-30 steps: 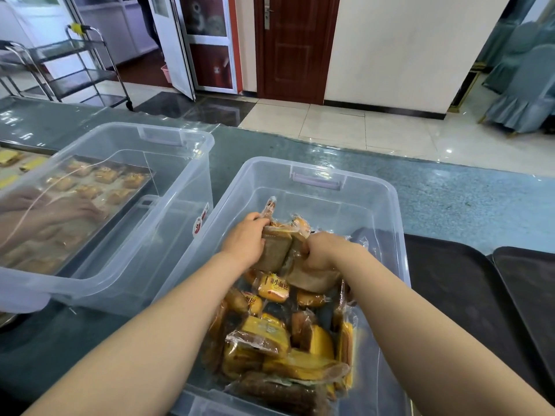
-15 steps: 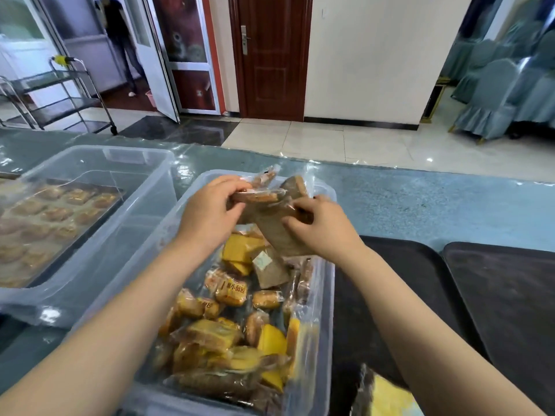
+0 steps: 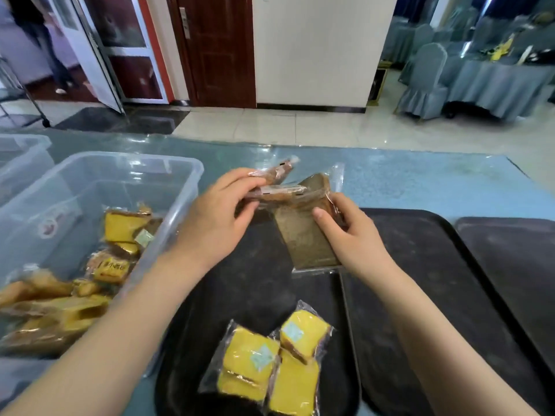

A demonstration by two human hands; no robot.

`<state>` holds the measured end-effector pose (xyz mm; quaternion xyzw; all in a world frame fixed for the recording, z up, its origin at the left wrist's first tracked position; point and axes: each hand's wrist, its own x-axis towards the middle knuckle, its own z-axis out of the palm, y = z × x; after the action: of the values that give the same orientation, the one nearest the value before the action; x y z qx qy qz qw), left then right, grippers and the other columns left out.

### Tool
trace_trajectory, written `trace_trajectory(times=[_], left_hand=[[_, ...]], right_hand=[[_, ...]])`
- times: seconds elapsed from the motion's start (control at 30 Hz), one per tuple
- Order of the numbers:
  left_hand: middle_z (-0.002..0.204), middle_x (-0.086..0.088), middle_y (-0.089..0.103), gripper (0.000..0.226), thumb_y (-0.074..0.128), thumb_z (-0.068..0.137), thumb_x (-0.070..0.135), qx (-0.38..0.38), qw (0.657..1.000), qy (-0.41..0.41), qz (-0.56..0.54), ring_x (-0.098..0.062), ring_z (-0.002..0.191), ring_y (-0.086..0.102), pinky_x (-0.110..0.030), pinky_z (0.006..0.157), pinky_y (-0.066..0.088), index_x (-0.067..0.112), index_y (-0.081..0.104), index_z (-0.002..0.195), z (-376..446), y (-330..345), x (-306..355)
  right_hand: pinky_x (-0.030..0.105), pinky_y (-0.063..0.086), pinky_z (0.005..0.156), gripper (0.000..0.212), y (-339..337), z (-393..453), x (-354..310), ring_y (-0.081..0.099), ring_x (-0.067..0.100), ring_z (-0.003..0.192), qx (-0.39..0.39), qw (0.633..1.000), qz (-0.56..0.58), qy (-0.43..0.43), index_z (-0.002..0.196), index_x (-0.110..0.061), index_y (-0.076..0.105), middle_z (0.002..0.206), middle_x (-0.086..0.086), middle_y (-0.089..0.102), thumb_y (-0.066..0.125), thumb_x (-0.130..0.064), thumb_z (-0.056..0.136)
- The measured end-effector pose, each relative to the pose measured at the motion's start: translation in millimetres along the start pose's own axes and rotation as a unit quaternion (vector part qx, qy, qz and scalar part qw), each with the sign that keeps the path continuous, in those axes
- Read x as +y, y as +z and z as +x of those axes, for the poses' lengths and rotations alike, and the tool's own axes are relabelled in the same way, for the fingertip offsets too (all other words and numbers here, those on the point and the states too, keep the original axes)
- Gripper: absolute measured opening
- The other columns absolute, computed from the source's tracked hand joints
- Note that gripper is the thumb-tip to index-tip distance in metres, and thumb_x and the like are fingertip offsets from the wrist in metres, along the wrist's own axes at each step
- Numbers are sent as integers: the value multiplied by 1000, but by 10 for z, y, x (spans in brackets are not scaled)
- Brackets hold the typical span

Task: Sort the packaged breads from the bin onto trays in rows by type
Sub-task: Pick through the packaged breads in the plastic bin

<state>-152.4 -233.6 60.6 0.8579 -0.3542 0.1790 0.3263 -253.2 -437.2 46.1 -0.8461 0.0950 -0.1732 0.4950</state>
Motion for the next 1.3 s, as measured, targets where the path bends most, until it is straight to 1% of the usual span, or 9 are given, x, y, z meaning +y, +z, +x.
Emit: trace_trajectory(times=[0.23,0.4,0.53,0.63,0.9,0.97,1.1,1.2,1.3], left_hand=[[134,13,54,39,66,88,10,-89,995,-16,-29,-9,122,51,-26,104,42,22,63,125,-386,1097,687],[139,14,51,36,58,94,16,-147,989,9,-35,-8,125,48,-29,102,45,23,60,130,-637,1670,834],[139,13,51,41,41,97,30,-177,983,44,-30,-6,123,47,-19,98,42,21,59,132,-856,2111,1038],[139,11,50,39,44,96,25,-199,977,80,-20,-8,121,48,-20,98,43,18,59,131,-1019,2431,1214],[126,13,59,36,45,97,33,-217,973,77,2,-11,110,54,-24,94,43,26,62,128,-1164,2900,1870],[124,15,60,38,42,99,38,-248,966,73,23,-12,108,55,-30,96,44,31,56,133,-1203,3012,1957],[122,12,63,49,33,101,46,-332,941,59,32,-14,114,52,-35,102,39,33,32,148,-1341,3226,2152],[134,10,55,63,36,96,54,-373,928,19,-9,-11,126,42,-29,111,30,30,21,153,-1439,3304,2267],[147,7,46,63,40,92,61,-387,917,86,35,-12,136,37,-35,116,23,27,41,145,-1594,3394,2246]], right_hand=[[18,38,100,45,-781,-536,926,49,-11,118,-23,995,43,91,136,-51,41,127,-32,53,55,-33,97],[35,53,89,60,-1077,-776,1453,68,9,97,-26,980,84,178,137,-52,31,105,-6,72,63,-30,92],[36,54,88,37,-1340,-1039,1953,69,12,93,-11,969,77,234,120,-44,51,99,-4,73,68,-37,88],[37,55,86,20,-1591,-1212,2312,69,16,92,-14,959,73,275,107,-34,61,94,-4,74,68,-38,88],[32,55,82,17,-2278,-1397,3031,68,11,88,-54,949,3,309,100,-32,64,90,-8,73,61,-45,91],[23,50,75,18,-2380,-1396,3117,65,7,85,-38,948,-44,312,96,-31,64,86,-10,70,58,-47,91],[33,42,74,28,-2446,-1425,3349,59,20,83,-39,939,-167,298,72,-32,56,79,-1,61,51,-47,94],[38,45,87,29,-2422,-1528,3537,57,25,96,-44,927,-212,307,97,-22,64,92,2,62,50,-47,93],[42,47,88,44,-2359,-1633,3549,57,27,100,-25,924,-246,292,122,-16,54,106,3,64,52,-47,91]])
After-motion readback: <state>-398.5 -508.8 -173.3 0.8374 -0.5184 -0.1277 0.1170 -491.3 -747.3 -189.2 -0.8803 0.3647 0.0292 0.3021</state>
